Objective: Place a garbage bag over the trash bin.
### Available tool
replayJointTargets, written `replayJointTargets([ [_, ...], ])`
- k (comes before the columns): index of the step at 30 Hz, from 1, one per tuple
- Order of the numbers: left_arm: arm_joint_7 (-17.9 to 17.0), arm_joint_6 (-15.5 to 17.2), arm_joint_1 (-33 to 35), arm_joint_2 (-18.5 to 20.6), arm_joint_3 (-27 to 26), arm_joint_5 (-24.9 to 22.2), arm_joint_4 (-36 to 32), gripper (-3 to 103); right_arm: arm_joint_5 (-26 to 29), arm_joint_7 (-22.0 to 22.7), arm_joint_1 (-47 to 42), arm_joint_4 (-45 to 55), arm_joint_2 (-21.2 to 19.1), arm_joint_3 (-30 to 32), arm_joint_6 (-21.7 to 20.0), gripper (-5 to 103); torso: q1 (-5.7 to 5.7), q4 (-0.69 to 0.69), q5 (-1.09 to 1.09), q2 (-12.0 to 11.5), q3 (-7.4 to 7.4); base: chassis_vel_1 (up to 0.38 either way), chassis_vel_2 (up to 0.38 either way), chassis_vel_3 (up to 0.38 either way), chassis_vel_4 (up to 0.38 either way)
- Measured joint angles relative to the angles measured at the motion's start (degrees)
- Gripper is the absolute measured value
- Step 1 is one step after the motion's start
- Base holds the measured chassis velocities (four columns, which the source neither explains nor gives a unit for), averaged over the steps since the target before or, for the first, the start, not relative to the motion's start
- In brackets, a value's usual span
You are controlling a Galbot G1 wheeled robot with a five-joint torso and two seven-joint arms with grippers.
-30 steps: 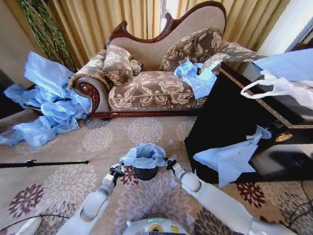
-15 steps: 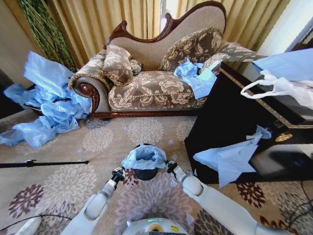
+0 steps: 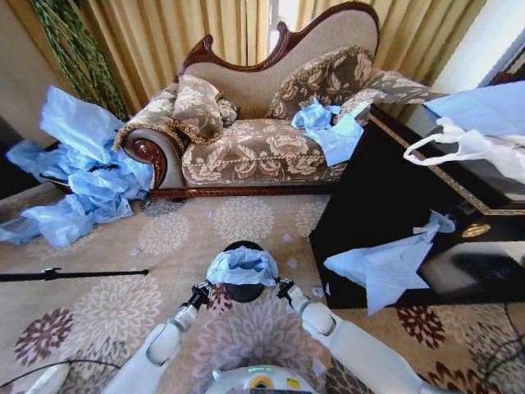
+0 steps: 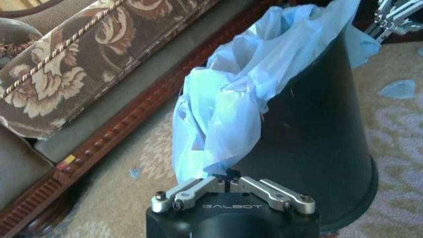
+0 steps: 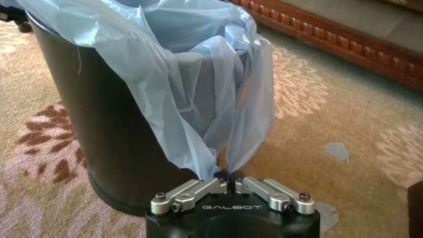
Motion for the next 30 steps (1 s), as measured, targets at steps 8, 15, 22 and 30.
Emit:
replayJointTargets([
  [8, -0.4, -1.4, -1.7, -0.6, 0.8, 3.0, 1.8, 0, -0.2, 0.2, 0.3, -0.1, 0.7, -0.6, -0.2, 0, 0.00, -0.01, 0.00, 0.0, 0.00, 0.000, 0.000, 0.000, 0.000],
  [15, 0.5, -2.5, -0.3, 1.0, 1.5, 4.9, -0.3, 0, 0.2, 0.3, 0.1, 3.5, -2.1, -3.0, -1.1, 0, 0.00, -0.01, -0.01, 0.0, 0.00, 0.000, 0.000, 0.000, 0.000],
  [22, 1.6, -2.7, 3.1, 3.3, 1.5, 6.3, -4.5, 0, 1.1, 0.8, -0.3, 4.7, -2.6, -4.4, -2.1, 0, 0.00, 0.00, 0.01, 0.0, 0.00, 0.000, 0.000, 0.000, 0.000],
  [30, 2.5, -5.5, 2.4, 3.1, 2.0, 9.6, -1.1, 0, 0.8, 1.2, 0.0, 1.3, -0.8, -4.3, -2.0, 0, 0.00, -0.01, -0.01, 0.0, 0.00, 0.000, 0.000, 0.000, 0.000],
])
